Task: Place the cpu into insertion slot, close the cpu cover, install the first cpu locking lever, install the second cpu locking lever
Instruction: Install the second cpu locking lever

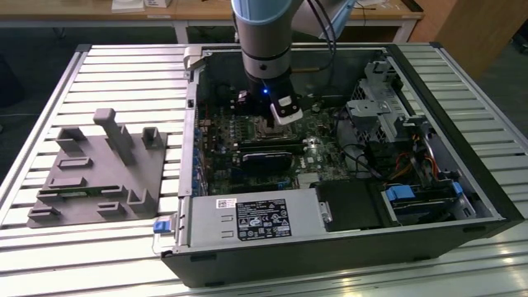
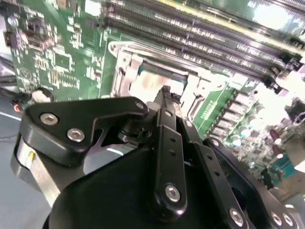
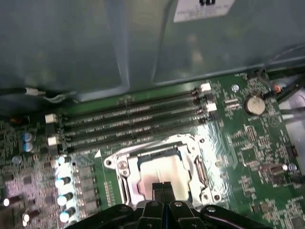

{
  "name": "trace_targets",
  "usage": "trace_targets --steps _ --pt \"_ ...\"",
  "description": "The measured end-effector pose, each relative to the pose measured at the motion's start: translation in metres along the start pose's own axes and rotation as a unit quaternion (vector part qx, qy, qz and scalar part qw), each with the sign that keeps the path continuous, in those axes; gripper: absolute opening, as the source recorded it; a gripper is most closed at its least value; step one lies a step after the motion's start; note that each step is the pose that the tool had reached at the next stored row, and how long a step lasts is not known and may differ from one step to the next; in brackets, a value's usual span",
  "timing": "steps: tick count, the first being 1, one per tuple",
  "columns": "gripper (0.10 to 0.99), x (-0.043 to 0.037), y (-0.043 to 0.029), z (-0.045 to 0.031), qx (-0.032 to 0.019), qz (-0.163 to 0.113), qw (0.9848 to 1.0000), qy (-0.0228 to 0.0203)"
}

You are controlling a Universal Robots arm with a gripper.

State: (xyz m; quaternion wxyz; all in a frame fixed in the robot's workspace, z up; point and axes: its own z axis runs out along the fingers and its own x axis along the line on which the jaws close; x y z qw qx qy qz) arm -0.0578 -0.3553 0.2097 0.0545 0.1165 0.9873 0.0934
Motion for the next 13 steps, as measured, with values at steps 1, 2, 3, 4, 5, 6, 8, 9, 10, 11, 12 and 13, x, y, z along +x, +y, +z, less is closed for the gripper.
trace_targets --steps 1,2,3,4,5,6,8,9,10,11,12,13 --pt "0.106 0.0001 0.0005 0.0001 0.0001 0.000 1.0000 0.0000" --pt "0.106 0.0002 0.0010 0.0002 0.0004 0.000 1.0000 0.0000" --pt "0.106 -0.0005 0.0017 0.0004 0.0011 0.000 1.0000 -0.0001" --pt "0.106 -0.0017 0.0028 0.0008 0.0021 0.000 1.0000 -0.0002" --pt "0.106 -0.0031 0.0038 0.0012 0.0032 0.000 1.0000 -0.0003" --pt "0.106 -0.0042 0.0044 0.0014 0.0041 0.000 1.0000 -0.0004" --pt "0.106 -0.0046 0.0047 0.0015 0.0046 -0.001 1.0000 -0.0005" --pt "0.106 -0.0046 0.0047 0.0015 0.0047 0.000 1.0000 -0.0005" --pt "0.106 -0.0047 0.0047 0.0015 0.0047 -0.001 1.0000 -0.0005" --pt "0.106 -0.0047 0.0047 0.0015 0.0047 -0.001 1.0000 -0.0005" --pt "0.106 -0.0047 0.0047 0.0015 0.0047 -0.001 1.0000 -0.0005" --pt "0.106 -0.0047 0.0047 0.0015 0.0047 -0.001 1.0000 -0.0005"
